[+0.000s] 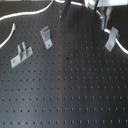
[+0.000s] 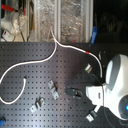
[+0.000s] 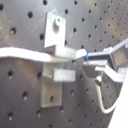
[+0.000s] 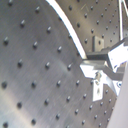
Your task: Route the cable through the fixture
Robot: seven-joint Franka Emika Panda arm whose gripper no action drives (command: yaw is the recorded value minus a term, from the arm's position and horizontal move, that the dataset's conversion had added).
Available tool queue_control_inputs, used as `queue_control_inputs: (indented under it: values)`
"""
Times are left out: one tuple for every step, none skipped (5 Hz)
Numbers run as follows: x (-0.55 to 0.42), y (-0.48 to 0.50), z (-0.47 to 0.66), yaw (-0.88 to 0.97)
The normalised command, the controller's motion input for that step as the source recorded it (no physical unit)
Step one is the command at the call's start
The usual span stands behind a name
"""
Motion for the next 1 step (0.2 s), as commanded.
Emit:
queue_control_inputs:
  values:
    - [0.014, 0.051, -0.06, 0.0]
